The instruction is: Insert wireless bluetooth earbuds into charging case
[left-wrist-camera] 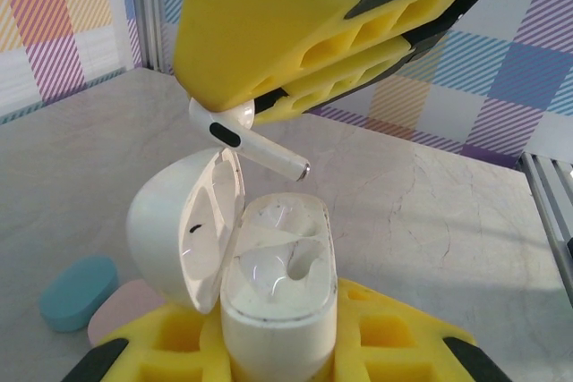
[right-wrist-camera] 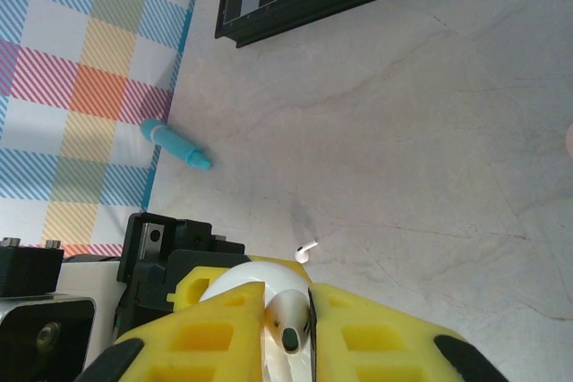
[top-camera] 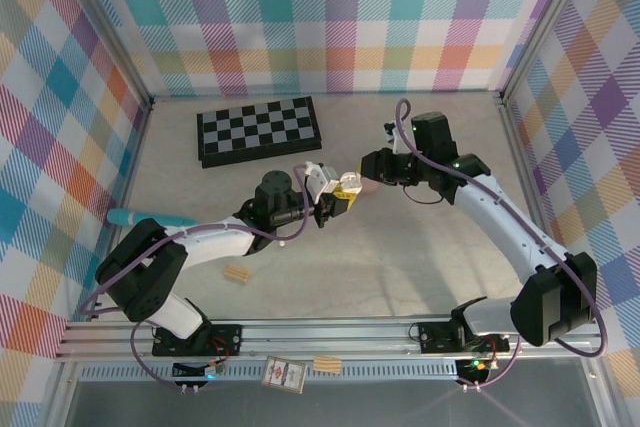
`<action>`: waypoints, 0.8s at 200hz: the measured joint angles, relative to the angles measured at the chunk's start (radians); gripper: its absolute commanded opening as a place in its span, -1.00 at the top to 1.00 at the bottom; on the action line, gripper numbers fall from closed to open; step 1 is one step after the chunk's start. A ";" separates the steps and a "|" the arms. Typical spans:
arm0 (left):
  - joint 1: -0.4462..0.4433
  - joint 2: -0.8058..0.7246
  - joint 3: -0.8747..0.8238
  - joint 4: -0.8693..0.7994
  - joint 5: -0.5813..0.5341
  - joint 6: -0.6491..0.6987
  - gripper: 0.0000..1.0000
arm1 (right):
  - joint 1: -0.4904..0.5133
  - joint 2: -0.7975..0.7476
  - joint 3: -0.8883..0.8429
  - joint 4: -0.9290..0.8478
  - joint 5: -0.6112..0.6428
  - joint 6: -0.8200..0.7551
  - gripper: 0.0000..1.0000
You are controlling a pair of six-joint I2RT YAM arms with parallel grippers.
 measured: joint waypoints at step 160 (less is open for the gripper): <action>-0.001 0.002 0.025 -0.001 -0.102 -0.115 0.77 | 0.000 -0.105 -0.158 0.241 0.116 0.001 0.63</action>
